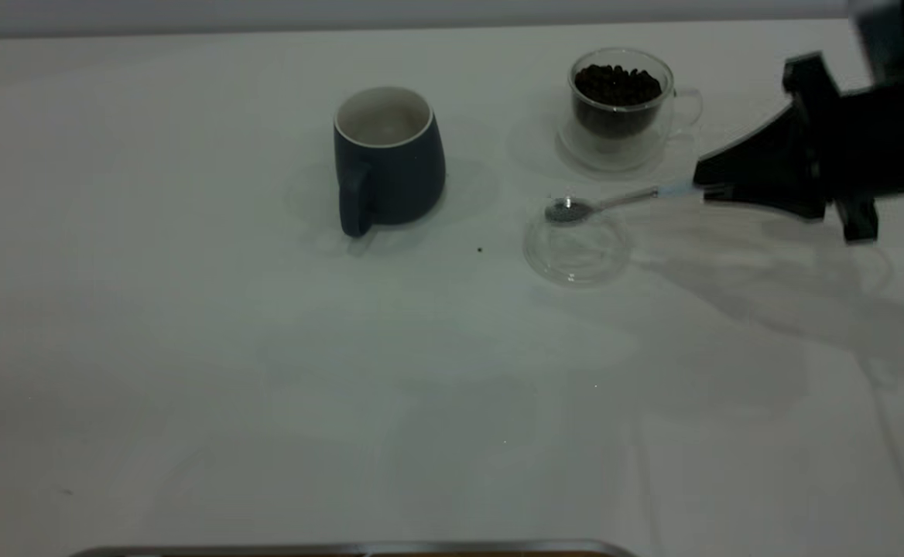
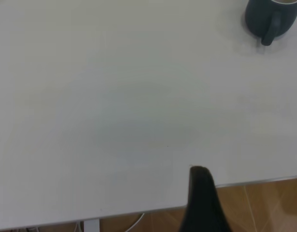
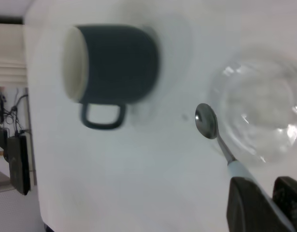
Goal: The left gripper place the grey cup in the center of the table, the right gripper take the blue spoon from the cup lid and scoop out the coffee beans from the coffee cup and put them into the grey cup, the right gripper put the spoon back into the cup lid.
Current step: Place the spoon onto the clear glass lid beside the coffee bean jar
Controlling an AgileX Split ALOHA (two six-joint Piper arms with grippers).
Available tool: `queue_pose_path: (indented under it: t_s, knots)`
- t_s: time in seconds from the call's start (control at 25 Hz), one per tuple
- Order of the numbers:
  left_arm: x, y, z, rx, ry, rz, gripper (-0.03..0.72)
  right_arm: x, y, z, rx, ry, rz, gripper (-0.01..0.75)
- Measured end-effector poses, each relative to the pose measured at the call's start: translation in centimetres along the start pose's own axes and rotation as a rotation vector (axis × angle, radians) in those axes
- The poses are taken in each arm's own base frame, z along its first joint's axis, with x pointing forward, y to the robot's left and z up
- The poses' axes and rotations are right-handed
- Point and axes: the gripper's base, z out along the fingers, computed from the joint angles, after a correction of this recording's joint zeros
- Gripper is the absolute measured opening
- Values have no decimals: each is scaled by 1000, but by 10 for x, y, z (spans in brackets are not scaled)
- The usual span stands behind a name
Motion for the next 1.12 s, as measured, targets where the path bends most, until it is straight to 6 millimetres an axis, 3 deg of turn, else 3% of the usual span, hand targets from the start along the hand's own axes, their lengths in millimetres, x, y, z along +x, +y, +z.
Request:
queue_pose_path:
  t_s: [0.32,0.72,1.12]
  knots:
    - [0,0,0,0,0,0,588,13,-21,12,17,49,39,108]
    - [0,0,0,0,0,0,588,-6,-19,17,5,13,-11,108]
    - [0,0,0,0,0,2,588,-6,-20,17,6,13,-17,108]
